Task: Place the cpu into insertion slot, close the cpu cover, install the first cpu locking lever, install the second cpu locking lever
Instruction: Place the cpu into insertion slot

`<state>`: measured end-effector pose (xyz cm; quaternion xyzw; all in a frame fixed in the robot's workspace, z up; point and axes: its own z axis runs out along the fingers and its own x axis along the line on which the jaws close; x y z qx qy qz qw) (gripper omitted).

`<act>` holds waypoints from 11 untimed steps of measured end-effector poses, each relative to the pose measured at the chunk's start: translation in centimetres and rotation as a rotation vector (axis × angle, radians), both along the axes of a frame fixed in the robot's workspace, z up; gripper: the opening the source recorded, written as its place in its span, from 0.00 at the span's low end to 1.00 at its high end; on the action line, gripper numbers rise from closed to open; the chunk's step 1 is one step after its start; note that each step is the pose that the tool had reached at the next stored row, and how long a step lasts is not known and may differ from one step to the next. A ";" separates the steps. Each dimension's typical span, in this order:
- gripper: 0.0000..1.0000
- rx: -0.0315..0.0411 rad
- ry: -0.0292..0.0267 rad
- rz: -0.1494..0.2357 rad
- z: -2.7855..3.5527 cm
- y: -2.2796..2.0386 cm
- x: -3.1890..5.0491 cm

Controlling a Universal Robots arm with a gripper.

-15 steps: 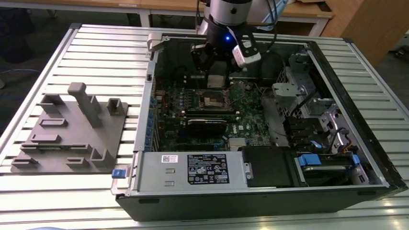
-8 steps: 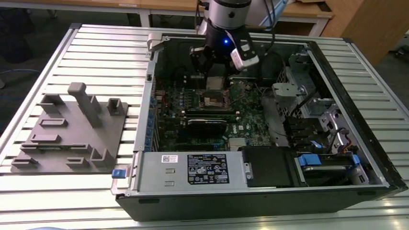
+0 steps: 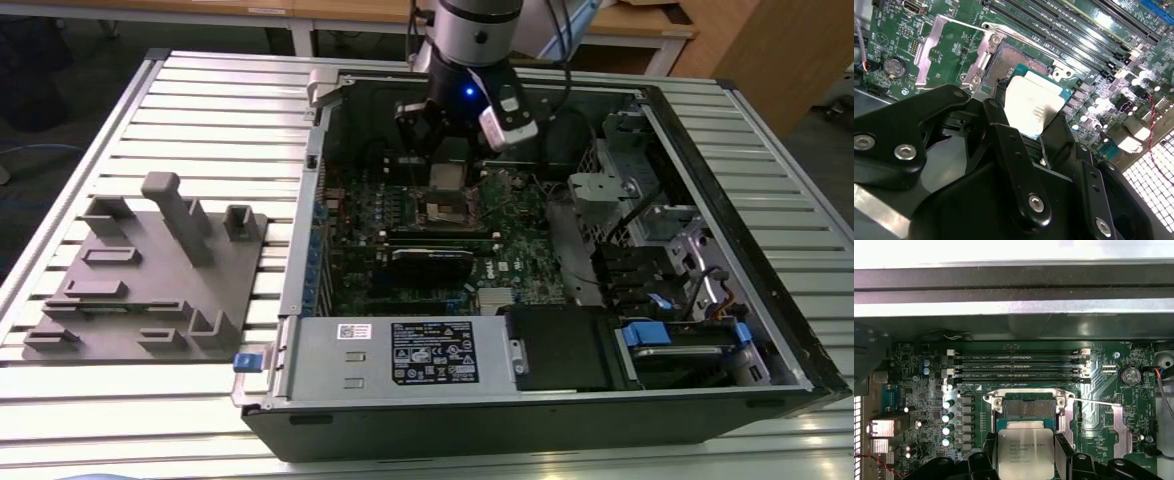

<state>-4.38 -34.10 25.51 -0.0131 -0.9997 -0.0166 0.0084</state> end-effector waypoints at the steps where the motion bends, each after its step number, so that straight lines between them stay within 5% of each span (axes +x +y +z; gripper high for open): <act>1: 0.54 -0.0003 0.0000 0.000 -0.06 0.00 -0.01; 11: 0.54 -0.0048 0.0000 0.000 -0.70 0.00 -0.16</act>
